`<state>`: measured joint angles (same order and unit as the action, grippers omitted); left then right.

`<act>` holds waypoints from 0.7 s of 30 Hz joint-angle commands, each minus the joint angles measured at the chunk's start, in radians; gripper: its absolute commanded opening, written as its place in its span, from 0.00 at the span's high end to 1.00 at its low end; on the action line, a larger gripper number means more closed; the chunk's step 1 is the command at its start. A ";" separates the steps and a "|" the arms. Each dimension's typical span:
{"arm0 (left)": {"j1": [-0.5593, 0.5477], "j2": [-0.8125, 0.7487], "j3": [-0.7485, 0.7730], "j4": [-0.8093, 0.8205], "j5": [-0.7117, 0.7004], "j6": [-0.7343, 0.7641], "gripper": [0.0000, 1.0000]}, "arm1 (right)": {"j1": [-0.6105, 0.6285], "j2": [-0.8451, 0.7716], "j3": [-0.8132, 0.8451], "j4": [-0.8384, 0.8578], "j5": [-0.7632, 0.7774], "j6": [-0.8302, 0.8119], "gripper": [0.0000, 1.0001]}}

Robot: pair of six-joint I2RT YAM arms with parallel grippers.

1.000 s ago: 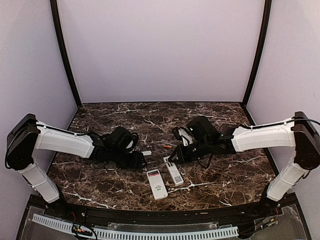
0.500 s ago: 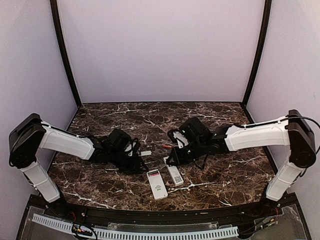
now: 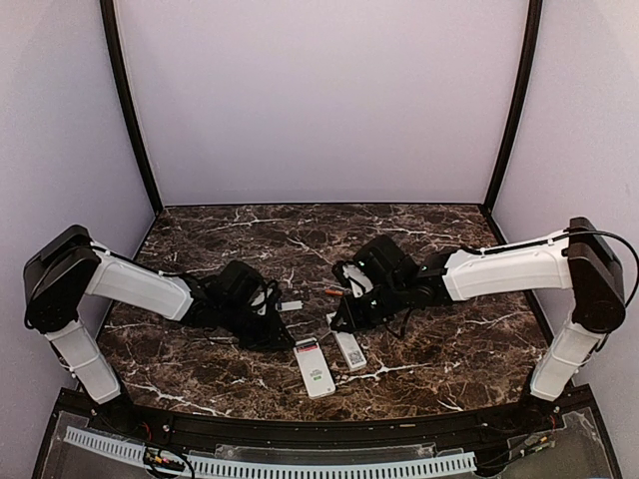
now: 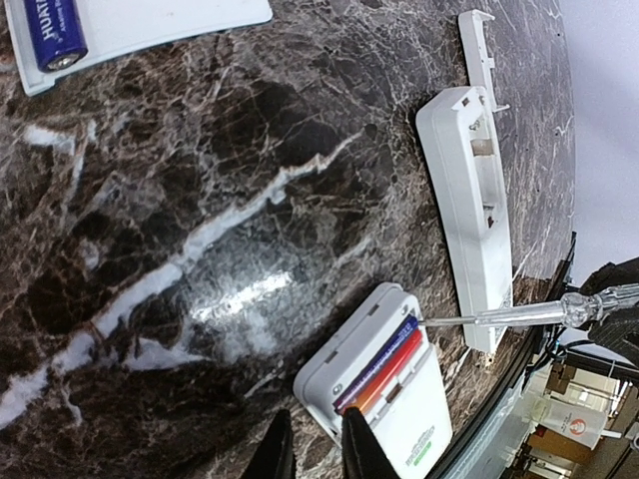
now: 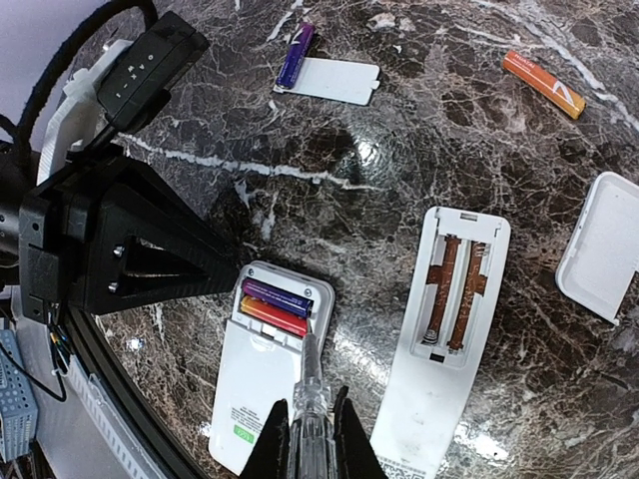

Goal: Unload the batteries from the remote control
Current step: Hold the remote control without the battery cover at the center of the board.

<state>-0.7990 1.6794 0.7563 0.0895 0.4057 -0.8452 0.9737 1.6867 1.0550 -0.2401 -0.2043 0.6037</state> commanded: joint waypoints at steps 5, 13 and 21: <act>0.007 0.026 -0.008 0.012 0.010 0.004 0.86 | 0.011 0.017 0.020 -0.004 0.025 -0.003 1.00; 0.008 0.052 0.002 0.022 0.027 0.005 0.91 | 0.011 0.027 0.019 0.007 0.025 -0.007 1.00; 0.008 0.072 0.015 0.027 0.047 0.012 0.94 | 0.011 0.030 0.006 0.036 0.016 -0.006 1.00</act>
<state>-0.7883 1.7157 0.7605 0.1188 0.4515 -0.8459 0.9756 1.6909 1.0584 -0.2398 -0.1970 0.6033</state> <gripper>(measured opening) 0.071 0.094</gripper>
